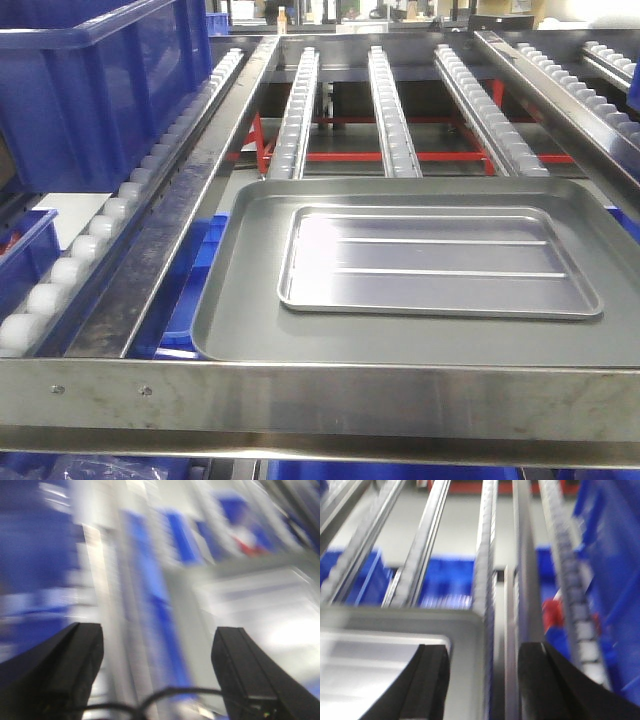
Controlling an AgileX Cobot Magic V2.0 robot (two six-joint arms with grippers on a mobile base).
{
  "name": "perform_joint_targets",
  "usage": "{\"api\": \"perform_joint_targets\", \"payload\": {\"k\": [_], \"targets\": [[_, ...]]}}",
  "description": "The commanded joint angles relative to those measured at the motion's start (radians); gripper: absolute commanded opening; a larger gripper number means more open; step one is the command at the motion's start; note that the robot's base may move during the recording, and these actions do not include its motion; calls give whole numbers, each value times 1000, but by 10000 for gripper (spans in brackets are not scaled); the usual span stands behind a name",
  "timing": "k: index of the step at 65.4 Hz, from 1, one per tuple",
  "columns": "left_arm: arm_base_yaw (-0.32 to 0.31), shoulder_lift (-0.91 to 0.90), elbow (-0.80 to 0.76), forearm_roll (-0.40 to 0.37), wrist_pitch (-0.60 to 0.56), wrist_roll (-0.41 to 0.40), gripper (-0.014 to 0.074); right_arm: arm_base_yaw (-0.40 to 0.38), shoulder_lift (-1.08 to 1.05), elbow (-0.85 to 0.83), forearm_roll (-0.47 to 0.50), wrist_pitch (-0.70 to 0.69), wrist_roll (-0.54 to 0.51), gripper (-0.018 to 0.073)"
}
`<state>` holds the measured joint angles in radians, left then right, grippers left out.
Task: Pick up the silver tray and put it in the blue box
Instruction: 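Move both arms from rest toward the small silver tray on the shelf, then lower both grippers onto opposite edges of the silver tray and close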
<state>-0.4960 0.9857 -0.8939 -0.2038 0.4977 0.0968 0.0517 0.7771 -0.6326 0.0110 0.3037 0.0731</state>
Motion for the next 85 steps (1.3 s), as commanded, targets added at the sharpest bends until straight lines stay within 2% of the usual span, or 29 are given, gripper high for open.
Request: {"api": "perform_joint_targets", "payload": {"k": [1, 7, 12, 19, 22, 27, 34, 38, 41, 45, 49, 51, 67, 85], "targets": [[-115, 71, -67, -24, -91, 4, 379, 47, 54, -83, 0, -2, -4, 438], [-245, 160, -100, -18, -165, 4, 379, 94, 118, -126, 0, 25, -4, 447], [-305, 228, -121, -22, -211, 4, 379, 115, 160, -147, 0, 25, -4, 471], [-304, 318, -189, -48, -131, 2, 379, 118, 201, -177, 2, 53, -4, 491], [-292, 358, -235, -30, -82, 2, 379, 118, 220, -193, 2, 76, -4, 491], [-291, 412, -299, -15, -62, 2, 379, 126, 260, -224, 2, 127, -4, 491], [-311, 501, -414, -7, -13, -14, 378, 151, 331, -283, 2, 225, -4, 491], [-316, 559, -485, 47, 59, -83, 378, 163, 377, -317, 2, 273, -4, 491], [-318, 601, -536, 130, 133, -178, 377, 163, 414, -347, 2, 305, -4, 491], [-318, 664, -605, 269, 246, -342, 377, 163, 464, -392, 2, 349, -4, 491], [-318, 717, -662, 367, 325, -468, 377, 161, 512, -429, 2, 382, 2, 491], [-318, 739, -684, 390, 349, -509, 377, 159, 536, -448, 2, 395, 12, 491], [-318, 870, -812, 400, 410, -682, 377, 156, 676, -527, 2, 417, 58, 489], [-288, 941, -838, 401, 412, -736, 377, 132, 803, -542, 2, 389, 74, 489]]}}
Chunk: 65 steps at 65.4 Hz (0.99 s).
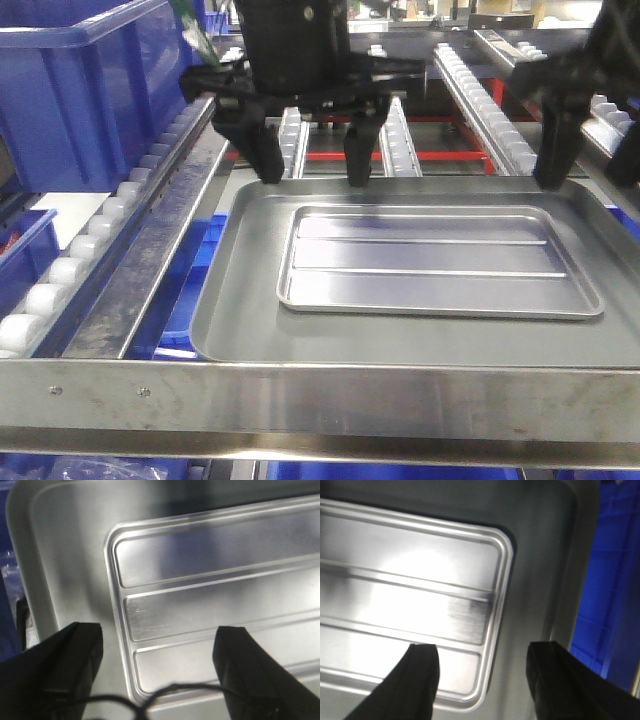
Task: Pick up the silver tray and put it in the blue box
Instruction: 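Lower both grippers onto opposite edges of the silver tray and close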
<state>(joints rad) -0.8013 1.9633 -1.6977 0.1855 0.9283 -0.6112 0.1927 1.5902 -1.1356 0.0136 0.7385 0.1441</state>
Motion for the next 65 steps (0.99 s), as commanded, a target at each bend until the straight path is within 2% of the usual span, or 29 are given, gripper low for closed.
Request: {"api": "perform_joint_targets", "payload": {"k": [1, 14, 30, 65], "targets": [[20, -35, -34, 7, -18, -28, 377, -9, -5, -39, 0, -48, 3, 489], [46, 8, -34, -27, -24, -28, 377, -9, 45, -39, 0, -72, 3, 489], [46, 36, -34, -26, -54, -28, 377, -12, 86, -39, 0, -84, 3, 489], [51, 96, -34, -18, -44, -28, 377, -12, 152, -39, 0, -108, 3, 478]]}}
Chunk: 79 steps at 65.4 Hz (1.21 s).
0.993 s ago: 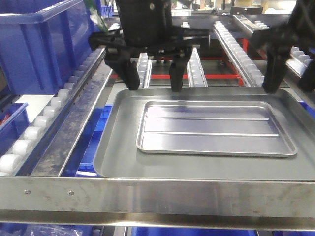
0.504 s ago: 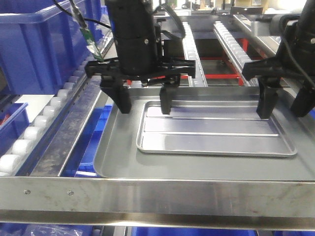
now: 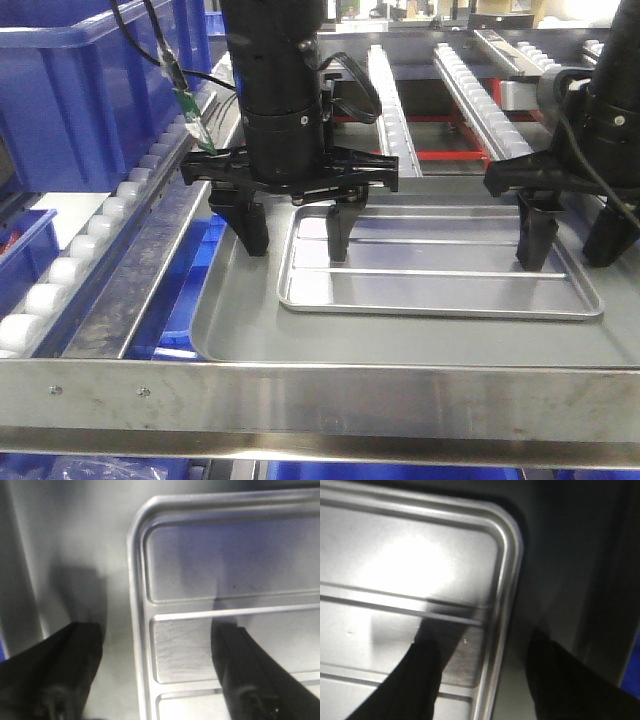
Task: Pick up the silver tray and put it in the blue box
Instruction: 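Lower both grippers onto opposite edges of the silver tray and close, then lift the silver tray with both grippers up out of the grey tray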
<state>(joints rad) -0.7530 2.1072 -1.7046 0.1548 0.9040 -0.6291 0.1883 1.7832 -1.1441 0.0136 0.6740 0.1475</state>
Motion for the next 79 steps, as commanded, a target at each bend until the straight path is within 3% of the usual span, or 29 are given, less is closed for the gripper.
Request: {"api": "perform_joint_targets", "payload": {"k": [1, 12, 25, 30, 52, 66, 79], "targets": [[5, -48, -27, 13, -19, -10, 377, -8, -41, -31, 0, -44, -1, 472], [10, -48, -27, 13, -7, -10, 304, -8, -41, -31, 0, -47, -1, 305], [10, -48, -27, 29, 1, -10, -6, -8, -41, -31, 0, -39, -1, 56], [10, -48, -27, 31, 1, -10, -117, -8, -41, -31, 0, -39, -1, 59], [10, -80, -51, 59, 60, -6, -97, -8, -109, -32, 0, -24, -1, 57], [10, -186, -103, 128, 141, -2, -98, 6, -243, -63, 0, 74, 0, 57], [10, -303, -104, 130, 202, 76, -97, 68, -332, -168, 0, 155, 8, 59]]}}
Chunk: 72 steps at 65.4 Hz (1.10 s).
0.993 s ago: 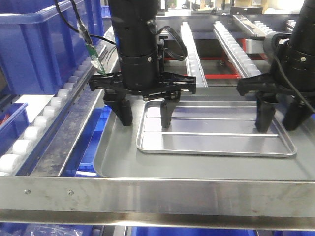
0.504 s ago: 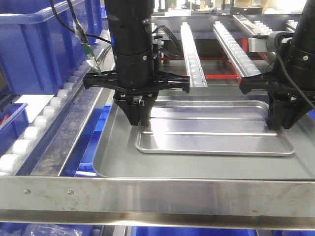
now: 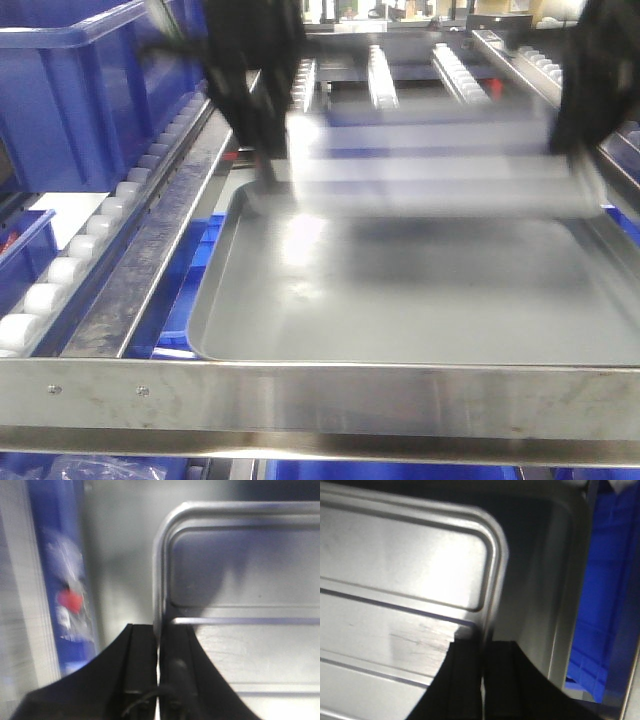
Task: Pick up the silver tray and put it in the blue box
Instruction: 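Lift the silver tray with both grippers up out of the grey tray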
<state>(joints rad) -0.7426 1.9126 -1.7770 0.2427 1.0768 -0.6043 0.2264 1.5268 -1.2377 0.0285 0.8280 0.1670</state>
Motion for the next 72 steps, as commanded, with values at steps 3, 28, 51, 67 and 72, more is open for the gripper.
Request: {"api": "perform_joint_targets", "payload": {"k": [3, 28, 51, 67, 72], "targets": [[0, -133, -32, 53, 55, 54, -97, 43, -87, -97, -16, 17, -1, 59], [0, -389, 126, 72, 135, 77, -97, 166, -106, -165, -58, 109, 76, 59], [0, -418, 159, 57, 144, 70, -97, 167, -106, -165, -59, 126, 77, 59], [0, -378, 159, 43, 146, 70, -97, 167, -106, -165, -59, 132, 77, 59], [0, -373, 159, 43, 146, 70, -97, 167, -106, -165, -59, 132, 77, 59]]}}
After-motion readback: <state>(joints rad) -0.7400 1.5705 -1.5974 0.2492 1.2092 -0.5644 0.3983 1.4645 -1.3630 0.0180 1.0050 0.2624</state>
